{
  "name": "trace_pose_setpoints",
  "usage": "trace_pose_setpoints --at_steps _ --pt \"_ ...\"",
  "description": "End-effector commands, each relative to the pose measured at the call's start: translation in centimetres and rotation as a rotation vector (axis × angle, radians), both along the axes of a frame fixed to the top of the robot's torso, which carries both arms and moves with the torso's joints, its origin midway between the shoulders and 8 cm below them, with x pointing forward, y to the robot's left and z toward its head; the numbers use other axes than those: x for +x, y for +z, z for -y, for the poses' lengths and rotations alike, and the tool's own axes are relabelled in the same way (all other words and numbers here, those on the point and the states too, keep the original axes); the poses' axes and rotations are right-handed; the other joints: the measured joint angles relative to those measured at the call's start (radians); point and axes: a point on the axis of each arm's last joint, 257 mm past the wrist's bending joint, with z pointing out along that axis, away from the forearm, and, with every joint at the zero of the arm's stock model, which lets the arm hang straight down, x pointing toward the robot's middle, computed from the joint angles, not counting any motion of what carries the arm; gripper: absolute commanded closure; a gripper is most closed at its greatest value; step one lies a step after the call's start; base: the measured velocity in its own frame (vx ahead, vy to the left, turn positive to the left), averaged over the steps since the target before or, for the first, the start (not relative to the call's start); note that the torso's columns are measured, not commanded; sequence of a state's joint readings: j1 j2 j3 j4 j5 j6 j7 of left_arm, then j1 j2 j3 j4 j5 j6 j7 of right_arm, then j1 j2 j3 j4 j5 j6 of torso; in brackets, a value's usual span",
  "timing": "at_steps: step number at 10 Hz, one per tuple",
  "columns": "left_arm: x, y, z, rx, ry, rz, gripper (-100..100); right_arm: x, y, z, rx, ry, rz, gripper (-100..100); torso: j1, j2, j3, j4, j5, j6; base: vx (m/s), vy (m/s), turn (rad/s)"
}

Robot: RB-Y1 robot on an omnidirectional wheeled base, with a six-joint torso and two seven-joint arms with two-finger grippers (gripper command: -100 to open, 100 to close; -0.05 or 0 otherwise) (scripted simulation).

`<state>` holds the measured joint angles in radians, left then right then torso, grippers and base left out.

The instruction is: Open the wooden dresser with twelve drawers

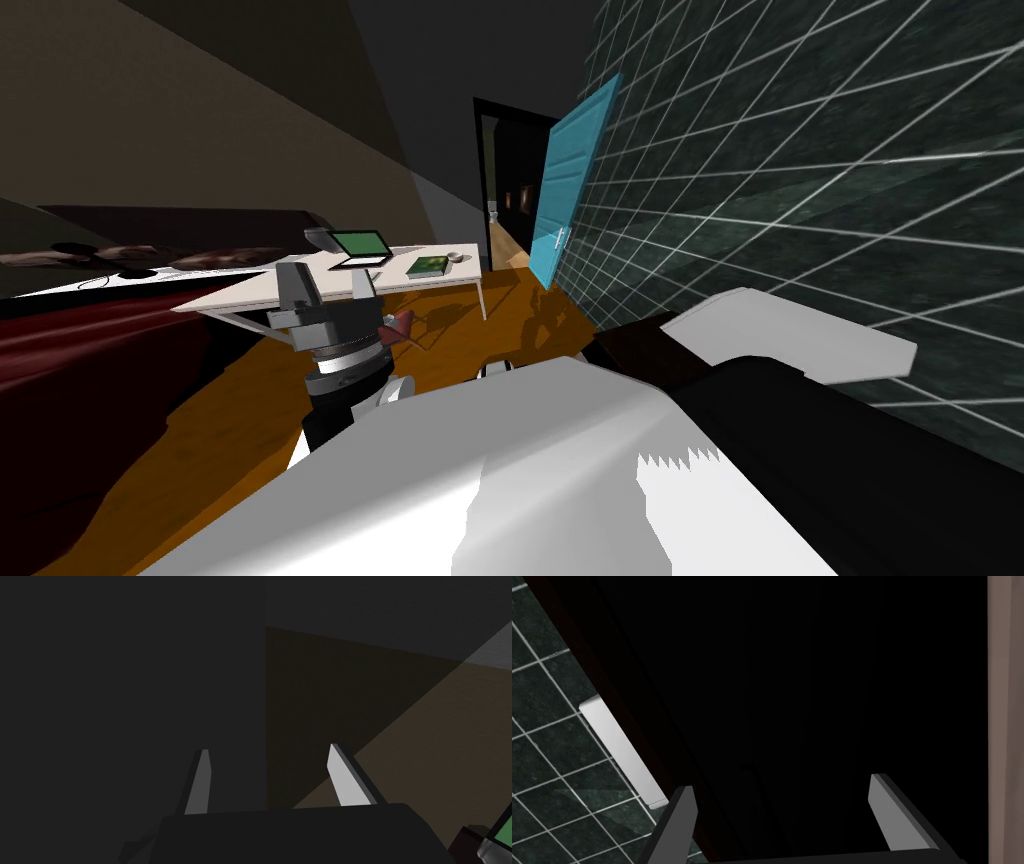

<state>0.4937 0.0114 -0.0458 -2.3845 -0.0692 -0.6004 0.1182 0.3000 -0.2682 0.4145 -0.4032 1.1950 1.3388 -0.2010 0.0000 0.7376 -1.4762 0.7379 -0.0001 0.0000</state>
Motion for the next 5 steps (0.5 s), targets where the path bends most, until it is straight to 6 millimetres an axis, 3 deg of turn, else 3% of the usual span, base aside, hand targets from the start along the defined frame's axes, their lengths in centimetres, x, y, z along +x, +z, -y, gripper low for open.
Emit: trace_pose_setpoints --at_steps 1,5 --pt "0.00 0.00 0.00 0.000 0.000 0.000 0 0.09 1.93 1.11 -0.063 0.032 -0.035 -100 -0.002 0.002 0.001 0.000 0.000 0.001 0.012 0.050 0.035" --pt "0.00 0.00 0.00 0.000 0.000 0.000 0 0.19 2.15 1.25 -0.071 0.037 -0.041 -100 -0.001 0.000 0.000 0.000 0.000 0.000 0.006 0.017 0.015"
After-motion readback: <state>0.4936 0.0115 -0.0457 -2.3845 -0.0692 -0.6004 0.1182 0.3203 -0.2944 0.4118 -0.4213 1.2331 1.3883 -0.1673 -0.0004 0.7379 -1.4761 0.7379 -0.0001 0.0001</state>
